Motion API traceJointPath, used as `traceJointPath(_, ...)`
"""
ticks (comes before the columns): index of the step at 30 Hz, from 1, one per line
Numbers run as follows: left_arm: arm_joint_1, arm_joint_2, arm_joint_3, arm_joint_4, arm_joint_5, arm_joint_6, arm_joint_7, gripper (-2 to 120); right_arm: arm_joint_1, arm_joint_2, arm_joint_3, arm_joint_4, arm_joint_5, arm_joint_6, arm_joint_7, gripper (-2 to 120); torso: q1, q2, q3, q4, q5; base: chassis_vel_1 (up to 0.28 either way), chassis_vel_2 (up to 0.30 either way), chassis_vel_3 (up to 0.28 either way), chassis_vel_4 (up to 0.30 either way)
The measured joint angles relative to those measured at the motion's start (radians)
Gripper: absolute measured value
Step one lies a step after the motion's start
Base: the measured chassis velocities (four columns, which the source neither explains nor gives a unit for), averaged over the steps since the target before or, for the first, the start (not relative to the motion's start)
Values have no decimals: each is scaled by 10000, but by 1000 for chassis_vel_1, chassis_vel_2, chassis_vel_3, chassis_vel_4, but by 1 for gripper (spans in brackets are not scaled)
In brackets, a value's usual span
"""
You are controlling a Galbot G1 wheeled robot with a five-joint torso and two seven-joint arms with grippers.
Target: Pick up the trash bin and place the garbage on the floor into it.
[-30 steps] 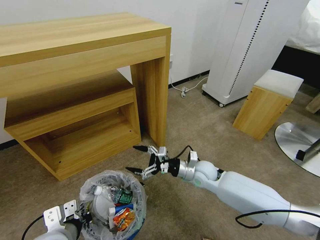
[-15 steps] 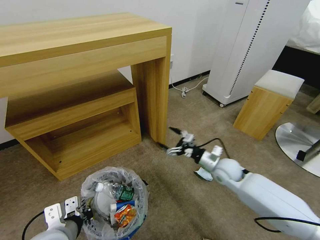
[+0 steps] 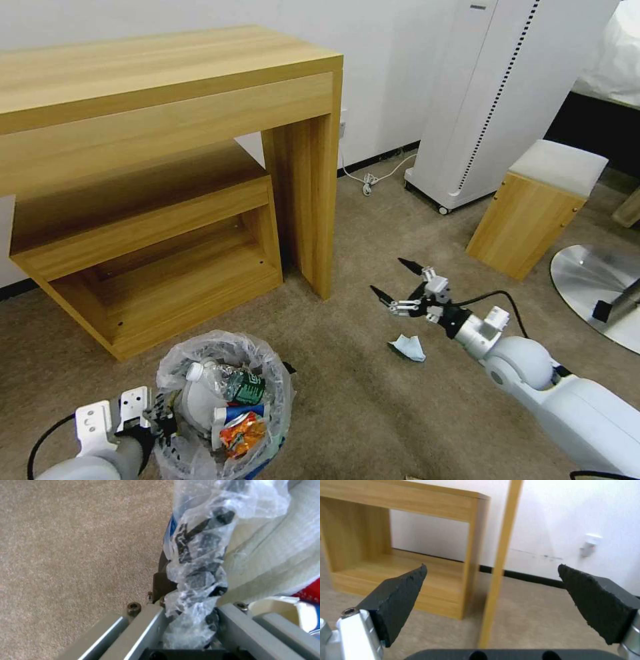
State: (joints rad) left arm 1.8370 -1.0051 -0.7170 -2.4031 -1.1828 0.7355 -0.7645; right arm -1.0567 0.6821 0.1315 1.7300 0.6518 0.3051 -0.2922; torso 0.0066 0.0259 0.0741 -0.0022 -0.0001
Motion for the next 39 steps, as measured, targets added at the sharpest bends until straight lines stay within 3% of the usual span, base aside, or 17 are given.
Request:
traceJointPath(5,-33,184,-35,-19,-157,-1,-60,0,-770,6,1037,162,-286,-315,555,100,0,0,0,1,0,0,0,0,0)
traceJointPath(9,-74,371,15,-18,-145,0,44,0,-2142,468,2386,371,-619,-430,1120,100,0,0,0,0,4,0,0,0,0)
traceJointPath(21,-584,788,421,112,-31,1,275,0,-4600,1714,5062,736,-1189,-328,1212,100,0,0,0,-1,0,0,0,0,0)
traceJointPath(39,-705,1028,612,138,158,-57,679,0,-5537,3038,6010,847,-1948,-128,1203,100,0,0,0,-1,2,0,0,0,0)
